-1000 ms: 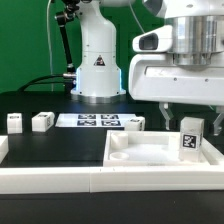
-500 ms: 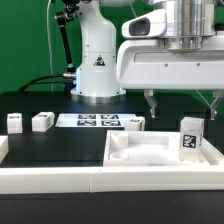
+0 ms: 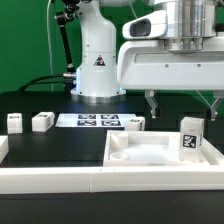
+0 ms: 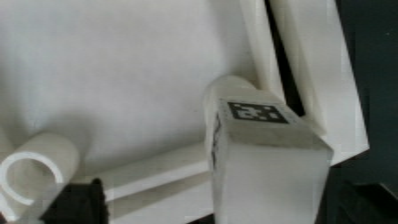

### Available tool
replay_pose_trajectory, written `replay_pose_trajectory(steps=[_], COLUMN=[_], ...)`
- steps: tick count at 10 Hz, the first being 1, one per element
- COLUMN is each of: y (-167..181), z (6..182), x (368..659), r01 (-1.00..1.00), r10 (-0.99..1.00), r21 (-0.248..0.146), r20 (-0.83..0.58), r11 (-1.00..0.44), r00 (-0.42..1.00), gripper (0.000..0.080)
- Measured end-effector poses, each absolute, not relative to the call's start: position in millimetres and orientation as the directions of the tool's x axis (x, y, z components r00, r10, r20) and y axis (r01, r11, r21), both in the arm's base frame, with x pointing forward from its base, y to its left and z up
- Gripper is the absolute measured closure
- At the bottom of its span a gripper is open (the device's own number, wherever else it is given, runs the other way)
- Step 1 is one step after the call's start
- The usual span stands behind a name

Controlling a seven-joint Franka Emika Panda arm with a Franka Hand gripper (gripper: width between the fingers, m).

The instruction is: Assemble square table

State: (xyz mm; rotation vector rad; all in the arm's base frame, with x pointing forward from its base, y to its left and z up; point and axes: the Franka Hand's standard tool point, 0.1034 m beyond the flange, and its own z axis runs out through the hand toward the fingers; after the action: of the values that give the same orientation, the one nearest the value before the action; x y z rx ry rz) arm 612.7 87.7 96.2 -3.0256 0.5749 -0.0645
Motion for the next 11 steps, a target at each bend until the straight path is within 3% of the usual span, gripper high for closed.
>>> replay_pose_trajectory(steps=[3,5,7,11], y=[58.6,44.1,46.7,44.5], z=[100.9,104.0,102.4,93.2], x=[580.2,578.8,577.3,546.5], r01=[-0.282,-0.280,-0.276,-0.280], r10=[-0.286,-0.283,-0.279,-0.282], r21=[-0.073,-0.072,-0.071,-0.063], r20=[0.042,0.045,0.042,0.028], r11=[-0.957,-0.957,-0.959,-0.958], r00=[0.957,0.958,0.959,0.959], gripper=[0.0150,0.0150,0.0150,0.0150])
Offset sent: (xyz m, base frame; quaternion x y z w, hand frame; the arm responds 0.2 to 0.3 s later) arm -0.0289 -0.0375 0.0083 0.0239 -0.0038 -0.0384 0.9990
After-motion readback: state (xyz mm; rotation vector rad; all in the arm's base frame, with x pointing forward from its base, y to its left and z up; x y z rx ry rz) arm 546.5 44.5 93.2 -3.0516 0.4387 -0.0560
